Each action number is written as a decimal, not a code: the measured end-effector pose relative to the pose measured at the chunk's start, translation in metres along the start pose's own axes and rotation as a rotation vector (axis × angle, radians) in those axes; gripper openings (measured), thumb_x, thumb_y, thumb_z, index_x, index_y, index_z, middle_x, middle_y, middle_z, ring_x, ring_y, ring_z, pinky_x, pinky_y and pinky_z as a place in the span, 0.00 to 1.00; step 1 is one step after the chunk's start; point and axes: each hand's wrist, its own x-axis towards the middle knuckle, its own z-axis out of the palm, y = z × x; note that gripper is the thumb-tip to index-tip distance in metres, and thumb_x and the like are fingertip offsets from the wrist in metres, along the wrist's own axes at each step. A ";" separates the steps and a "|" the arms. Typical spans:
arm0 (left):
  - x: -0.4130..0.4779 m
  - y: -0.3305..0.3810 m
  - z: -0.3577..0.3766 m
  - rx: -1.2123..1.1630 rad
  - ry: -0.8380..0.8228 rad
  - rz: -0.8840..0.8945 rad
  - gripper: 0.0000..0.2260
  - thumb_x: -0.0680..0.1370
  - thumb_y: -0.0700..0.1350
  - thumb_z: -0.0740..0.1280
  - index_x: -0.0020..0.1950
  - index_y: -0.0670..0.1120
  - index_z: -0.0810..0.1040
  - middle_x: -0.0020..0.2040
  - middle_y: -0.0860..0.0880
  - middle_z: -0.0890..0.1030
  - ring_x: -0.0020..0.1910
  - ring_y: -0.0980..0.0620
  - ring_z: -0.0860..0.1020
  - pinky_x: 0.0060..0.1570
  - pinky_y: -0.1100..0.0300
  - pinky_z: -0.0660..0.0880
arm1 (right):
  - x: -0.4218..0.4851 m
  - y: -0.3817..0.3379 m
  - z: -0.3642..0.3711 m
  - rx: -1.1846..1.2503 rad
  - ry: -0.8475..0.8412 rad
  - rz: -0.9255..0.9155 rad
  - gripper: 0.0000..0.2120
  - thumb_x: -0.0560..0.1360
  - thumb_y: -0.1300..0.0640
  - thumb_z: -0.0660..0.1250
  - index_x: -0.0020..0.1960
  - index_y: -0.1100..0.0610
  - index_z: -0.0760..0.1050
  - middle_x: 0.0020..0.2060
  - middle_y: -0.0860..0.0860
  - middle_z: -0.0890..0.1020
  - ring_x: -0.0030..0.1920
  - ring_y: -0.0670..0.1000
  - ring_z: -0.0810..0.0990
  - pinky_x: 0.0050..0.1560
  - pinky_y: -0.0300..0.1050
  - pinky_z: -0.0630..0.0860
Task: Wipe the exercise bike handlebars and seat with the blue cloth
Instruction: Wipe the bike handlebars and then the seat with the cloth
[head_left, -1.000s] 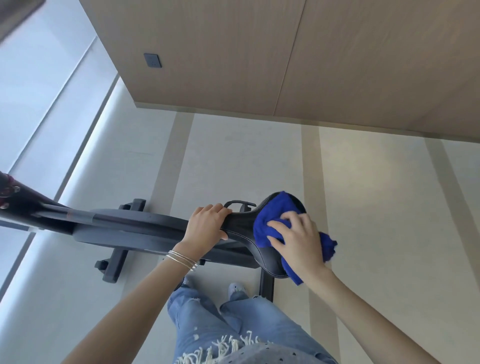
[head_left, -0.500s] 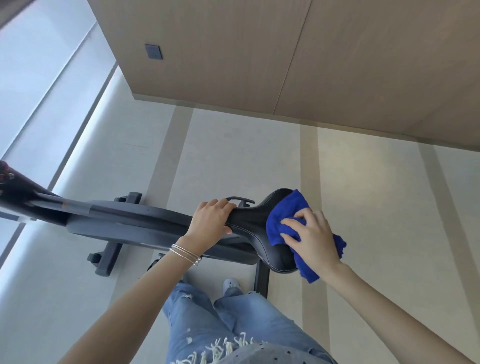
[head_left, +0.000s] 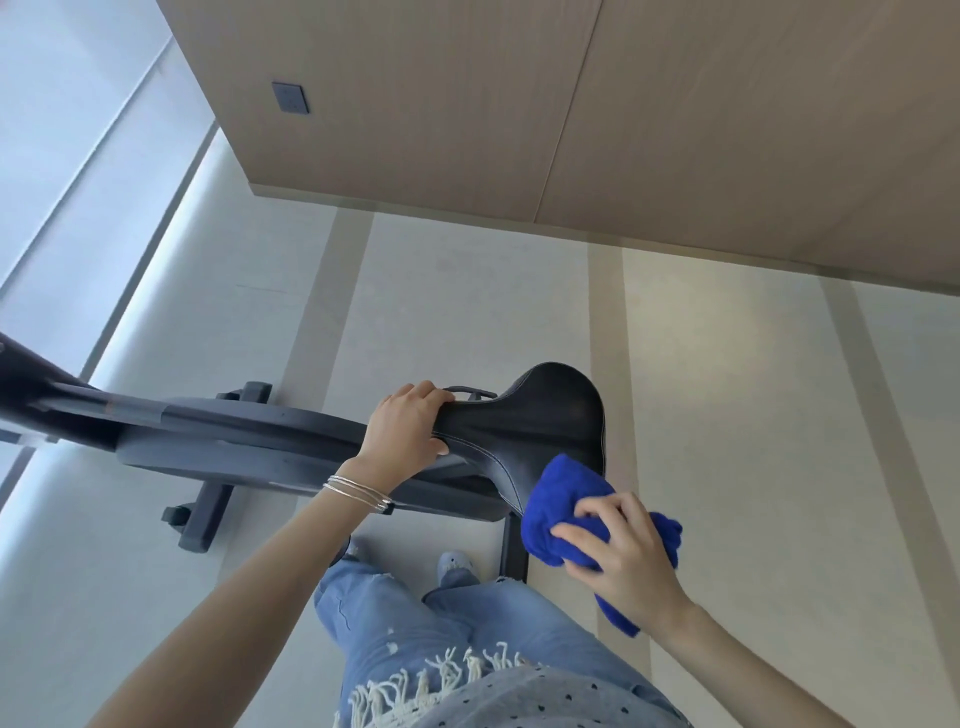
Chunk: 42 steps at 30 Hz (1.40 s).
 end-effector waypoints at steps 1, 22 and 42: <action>0.000 0.001 -0.001 -0.002 -0.001 -0.005 0.25 0.66 0.42 0.74 0.62 0.46 0.75 0.54 0.46 0.78 0.54 0.44 0.75 0.51 0.53 0.71 | -0.002 -0.001 0.001 -0.003 0.007 0.016 0.10 0.66 0.58 0.70 0.46 0.49 0.78 0.46 0.47 0.75 0.44 0.52 0.71 0.42 0.43 0.74; 0.000 0.007 -0.006 0.074 -0.041 -0.001 0.24 0.69 0.43 0.72 0.63 0.45 0.72 0.56 0.45 0.77 0.55 0.43 0.74 0.54 0.51 0.71 | 0.035 0.034 -0.016 0.106 -0.064 0.207 0.09 0.66 0.53 0.69 0.47 0.49 0.80 0.43 0.48 0.79 0.42 0.52 0.73 0.41 0.42 0.72; -0.005 -0.014 -0.008 0.195 -0.082 -0.011 0.24 0.75 0.50 0.67 0.69 0.47 0.66 0.61 0.47 0.76 0.59 0.46 0.74 0.60 0.56 0.67 | 0.112 0.027 0.001 0.077 -0.196 0.316 0.11 0.65 0.55 0.74 0.48 0.50 0.81 0.42 0.49 0.77 0.42 0.55 0.73 0.41 0.45 0.72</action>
